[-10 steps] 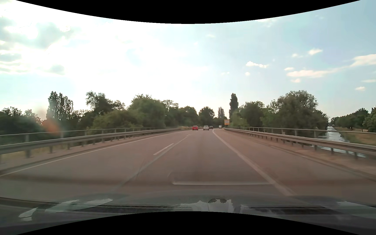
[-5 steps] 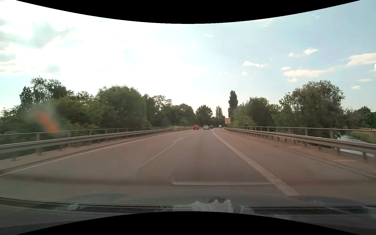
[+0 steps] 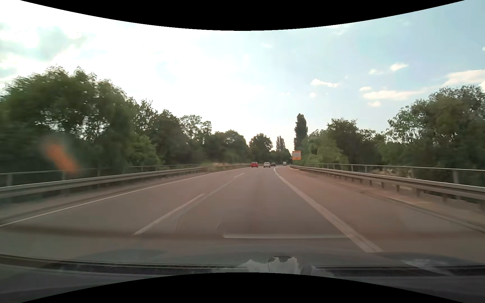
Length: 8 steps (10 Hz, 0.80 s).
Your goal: Follow the waypoints while adhering to traffic rules and regulations
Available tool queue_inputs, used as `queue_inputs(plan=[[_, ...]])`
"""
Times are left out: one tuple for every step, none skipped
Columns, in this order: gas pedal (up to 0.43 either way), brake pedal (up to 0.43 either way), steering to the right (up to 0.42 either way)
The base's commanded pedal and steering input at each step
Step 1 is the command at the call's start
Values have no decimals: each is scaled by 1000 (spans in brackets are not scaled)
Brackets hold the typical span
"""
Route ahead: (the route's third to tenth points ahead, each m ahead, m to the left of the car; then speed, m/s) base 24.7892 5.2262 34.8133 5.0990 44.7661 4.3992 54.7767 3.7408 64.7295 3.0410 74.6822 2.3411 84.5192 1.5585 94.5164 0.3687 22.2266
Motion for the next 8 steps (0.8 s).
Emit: queue_inputs(plan=[[87,0,4],[87,0,5],[87,0,5],[87,0,5],[87,0,4],[87,0,5],[87,0,6],[87,0,6]])
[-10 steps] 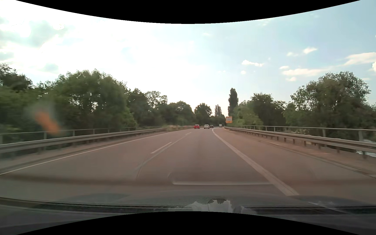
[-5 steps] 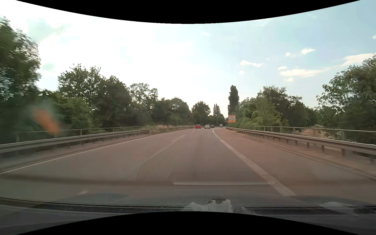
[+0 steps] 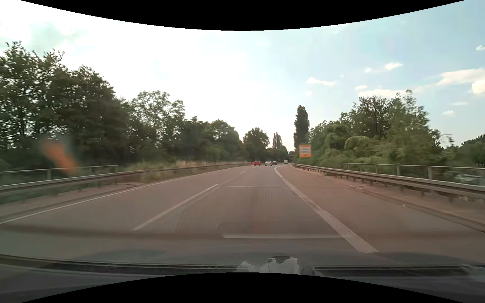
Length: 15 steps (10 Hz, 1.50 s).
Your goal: Follow the waypoints while adhering to traffic rules and regulations
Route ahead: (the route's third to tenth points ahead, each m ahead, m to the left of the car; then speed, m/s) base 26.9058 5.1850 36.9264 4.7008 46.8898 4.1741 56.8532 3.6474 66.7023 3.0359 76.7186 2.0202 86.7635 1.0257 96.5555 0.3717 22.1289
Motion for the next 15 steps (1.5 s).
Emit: queue_inputs(plan=[[87,0,6],[87,0,6],[98,0,6],[98,0,7],[98,0,7],[110,0,7],[98,0,7],[110,0,5],[118,0,4],[118,0,4],[118,0,4],[118,0,4],[118,0,4],[118,0,4],[118,0,5]])
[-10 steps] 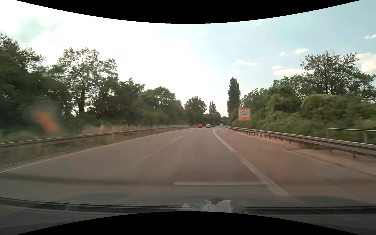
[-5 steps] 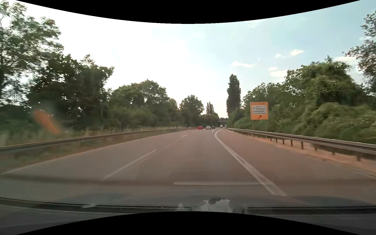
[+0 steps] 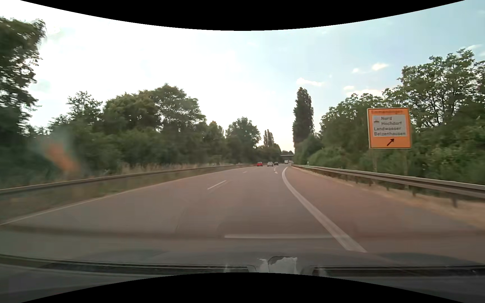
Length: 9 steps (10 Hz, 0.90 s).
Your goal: Follow the waypoints while adhering to traffic rules and regulations
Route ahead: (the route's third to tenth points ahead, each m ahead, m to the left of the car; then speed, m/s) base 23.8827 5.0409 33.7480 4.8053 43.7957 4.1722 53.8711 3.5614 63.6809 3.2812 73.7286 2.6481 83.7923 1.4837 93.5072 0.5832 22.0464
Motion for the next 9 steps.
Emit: queue_inputs(plan=[[118,0,5],[118,0,5],[118,0,5],[118,0,5],[118,0,5],[118,0,5],[118,0,5],[130,0,5],[138,0,5]])
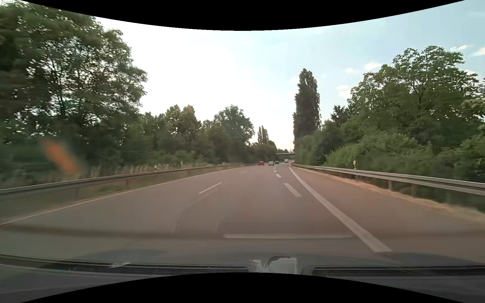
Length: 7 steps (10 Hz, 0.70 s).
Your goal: Follow the waypoints while adhering to traffic rules and regulations
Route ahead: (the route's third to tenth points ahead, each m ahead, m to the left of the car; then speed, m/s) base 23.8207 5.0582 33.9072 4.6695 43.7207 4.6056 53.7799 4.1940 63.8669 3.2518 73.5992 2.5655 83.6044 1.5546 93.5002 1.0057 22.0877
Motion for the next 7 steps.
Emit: queue_inputs(plan=[[138,0,5],[150,0,5],[150,0,5],[150,0,5],[150,0,5],[157,0,5],[157,0,5]])
